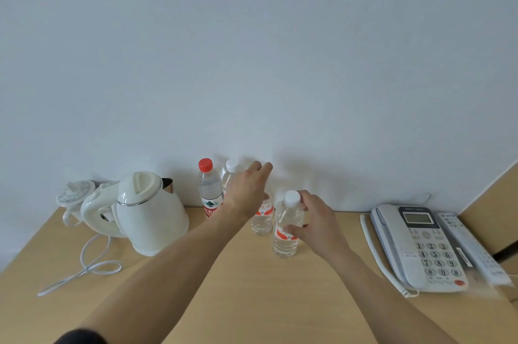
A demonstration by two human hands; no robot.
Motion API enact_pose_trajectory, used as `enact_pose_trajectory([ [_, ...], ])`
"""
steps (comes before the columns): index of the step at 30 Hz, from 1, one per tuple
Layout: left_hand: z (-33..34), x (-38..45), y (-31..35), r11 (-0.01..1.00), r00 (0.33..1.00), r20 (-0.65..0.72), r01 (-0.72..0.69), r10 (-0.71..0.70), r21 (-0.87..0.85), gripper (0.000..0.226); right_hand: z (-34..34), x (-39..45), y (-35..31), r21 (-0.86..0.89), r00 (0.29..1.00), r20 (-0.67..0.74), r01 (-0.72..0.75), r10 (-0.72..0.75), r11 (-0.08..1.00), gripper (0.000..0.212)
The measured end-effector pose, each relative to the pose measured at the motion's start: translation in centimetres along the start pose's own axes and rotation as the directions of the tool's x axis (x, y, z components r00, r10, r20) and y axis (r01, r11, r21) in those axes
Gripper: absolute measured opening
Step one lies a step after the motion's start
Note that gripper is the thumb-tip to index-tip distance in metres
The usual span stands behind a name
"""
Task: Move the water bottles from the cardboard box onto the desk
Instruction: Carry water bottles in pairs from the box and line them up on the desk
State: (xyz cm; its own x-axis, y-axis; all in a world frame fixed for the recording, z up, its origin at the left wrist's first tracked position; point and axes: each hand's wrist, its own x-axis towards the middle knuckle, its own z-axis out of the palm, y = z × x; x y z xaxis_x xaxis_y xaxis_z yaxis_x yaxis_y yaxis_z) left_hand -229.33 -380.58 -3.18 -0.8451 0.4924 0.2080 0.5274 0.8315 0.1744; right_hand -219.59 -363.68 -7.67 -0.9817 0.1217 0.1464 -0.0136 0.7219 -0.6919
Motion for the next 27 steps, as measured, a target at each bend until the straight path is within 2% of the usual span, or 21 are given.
enact_pose_trajectory([
  [3,0.0,1.5,-0.3,0.999,1.000,0.001,0.025,-0.025,0.040,0.053,-0.1,-0.1,-0.3,-0.033,1.000,-0.009,-0.016,0.016,0.999,0.057],
  [7,0.0,2.7,-0.8,0.999,0.999,0.017,0.051,-0.051,0.003,0.048,-0.2,-0.3,-0.7,-0.054,0.999,-0.039,-0.015,0.013,0.998,0.051],
  [17,-0.1,2.6,-1.2,0.996,0.995,0.077,0.067,-0.063,-0.054,0.064,0.1,0.6,-1.0,-0.020,0.996,-0.083,-0.036,0.034,0.999,0.046],
  [22,-0.6,1.7,-1.4,0.999,0.999,-0.026,0.039,-0.039,0.022,0.038,0.1,3.6,-0.9,0.008,0.992,-0.095,-0.080,0.080,0.997,0.051],
  [27,-0.9,1.7,-1.9,0.997,0.998,0.015,0.065,-0.065,0.043,0.025,0.6,6.4,-0.9,0.014,0.990,-0.102,-0.096,0.097,0.995,0.052],
])
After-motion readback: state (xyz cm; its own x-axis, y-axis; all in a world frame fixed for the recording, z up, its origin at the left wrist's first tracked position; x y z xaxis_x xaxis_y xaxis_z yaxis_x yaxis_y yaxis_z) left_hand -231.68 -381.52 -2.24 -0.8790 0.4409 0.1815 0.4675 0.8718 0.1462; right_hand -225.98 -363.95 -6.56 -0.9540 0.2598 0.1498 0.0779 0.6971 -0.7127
